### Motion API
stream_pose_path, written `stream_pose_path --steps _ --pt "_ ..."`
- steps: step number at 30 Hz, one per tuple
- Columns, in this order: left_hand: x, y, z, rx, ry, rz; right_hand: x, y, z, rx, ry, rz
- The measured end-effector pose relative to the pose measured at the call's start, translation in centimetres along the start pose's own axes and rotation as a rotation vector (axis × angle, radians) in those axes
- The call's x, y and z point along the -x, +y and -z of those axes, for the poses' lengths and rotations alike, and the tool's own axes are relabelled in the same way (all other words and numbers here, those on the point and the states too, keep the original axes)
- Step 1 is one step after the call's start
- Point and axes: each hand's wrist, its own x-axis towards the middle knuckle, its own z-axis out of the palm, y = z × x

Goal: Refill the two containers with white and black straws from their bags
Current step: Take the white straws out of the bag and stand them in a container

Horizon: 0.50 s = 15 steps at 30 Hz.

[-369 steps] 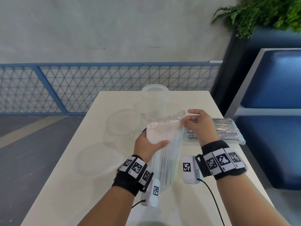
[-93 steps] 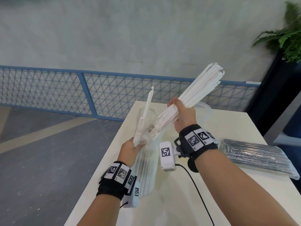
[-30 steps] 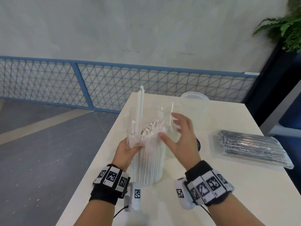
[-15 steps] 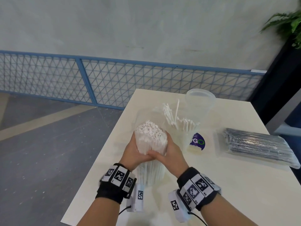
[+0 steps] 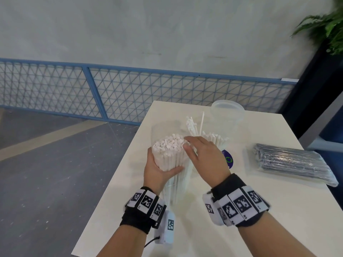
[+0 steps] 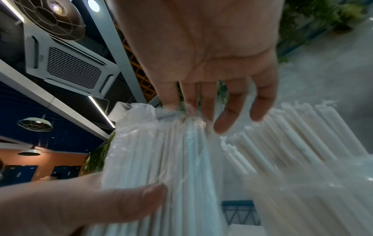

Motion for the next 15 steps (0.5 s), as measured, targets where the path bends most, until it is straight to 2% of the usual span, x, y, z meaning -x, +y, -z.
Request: stream_pose_path --steps 2,4,10,12,15 --pt "-0.1 0.0 0.0 0.008 -0.008 -0.012 -0.3 0.3 0.3 -0.088 -0.111 -0.056" --pt "-0.3 0.0 0.2 0.027 -0.032 -0.016 -0.5 0.4 0.7 -0.154 -0.192 -0.047" --pt "-0.8 0.1 0.4 0.038 -0.19 0.02 -1.1 1.1 0.7 -0.185 -0.393 -0.076" --pt "-0.9 0.1 0.7 0.049 -0.228 0.046 -1.0 1.4 0.2 -0.199 -0.382 -0.103" --pt "-1.1 0.1 1.1 0.044 -0.256 0.071 -0.5 1.9 -0.7 -0.31 -0.263 -0.148"
